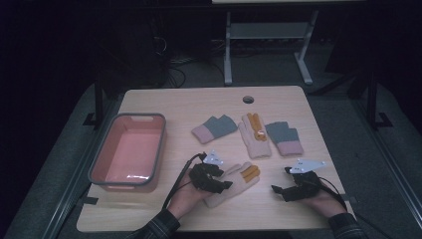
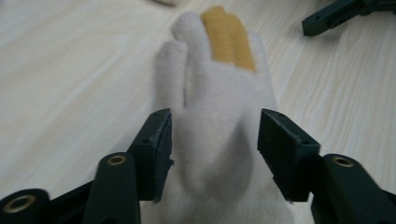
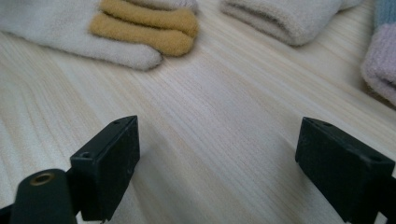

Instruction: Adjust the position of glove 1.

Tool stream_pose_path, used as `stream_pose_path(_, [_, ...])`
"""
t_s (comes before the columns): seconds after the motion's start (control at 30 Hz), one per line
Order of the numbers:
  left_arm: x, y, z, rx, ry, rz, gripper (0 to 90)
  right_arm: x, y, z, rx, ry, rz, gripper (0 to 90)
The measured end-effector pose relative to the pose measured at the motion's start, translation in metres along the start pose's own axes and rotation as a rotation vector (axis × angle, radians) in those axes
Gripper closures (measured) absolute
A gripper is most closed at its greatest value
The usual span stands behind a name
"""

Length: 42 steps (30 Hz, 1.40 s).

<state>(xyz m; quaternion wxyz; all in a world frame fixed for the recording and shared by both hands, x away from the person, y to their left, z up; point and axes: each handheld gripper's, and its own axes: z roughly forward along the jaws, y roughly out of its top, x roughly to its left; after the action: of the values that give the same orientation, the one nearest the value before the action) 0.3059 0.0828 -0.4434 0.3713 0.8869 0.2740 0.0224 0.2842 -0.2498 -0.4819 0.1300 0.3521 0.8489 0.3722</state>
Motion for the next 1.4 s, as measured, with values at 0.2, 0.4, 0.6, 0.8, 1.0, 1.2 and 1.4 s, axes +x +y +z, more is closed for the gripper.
stream_pose_path(0.2, [0.014, -0.012, -0.028, 0.008, 0.057, 0.016, 68.9, 0.0, 0.0, 0.0, 0.0, 0.0, 0.0, 13.4])
stream_pose_path(0.4, [0.02, -0.034, -0.031, 0.09, 0.03, -0.012, 79.5, 0.0, 0.0, 0.0, 0.0, 0.0, 0.0, 13.4])
stream_pose_path(0.6, [0.009, -0.037, -0.03, 0.096, -0.026, -0.004, 79.2, 0.0, 0.0, 0.0, 0.0, -0.001, -0.001, 13.4])
stream_pose_path(0.8, [0.006, -0.035, -0.029, 0.09, -0.025, 0.014, 74.6, 0.0, 0.0, 0.0, 0.0, -0.001, -0.001, 13.4])
stream_pose_path(1.0, [0.024, -0.036, -0.035, 0.047, 0.102, 0.023, 58.1, 0.0, 0.0, 0.0, -0.001, -0.001, -0.001, 13.4])
stream_pose_path(1.2, [0.043, -0.039, -0.023, 0.052, 0.206, 0.008, 41.6, 0.0, 0.0, 0.0, 0.0, -0.001, -0.002, 13.4])
stream_pose_path(1.4, [0.051, -0.043, -0.017, 0.018, 0.215, 0.02, 26.0, 0.0, 0.0, 0.0, -0.004, -0.002, -0.007, 13.3])
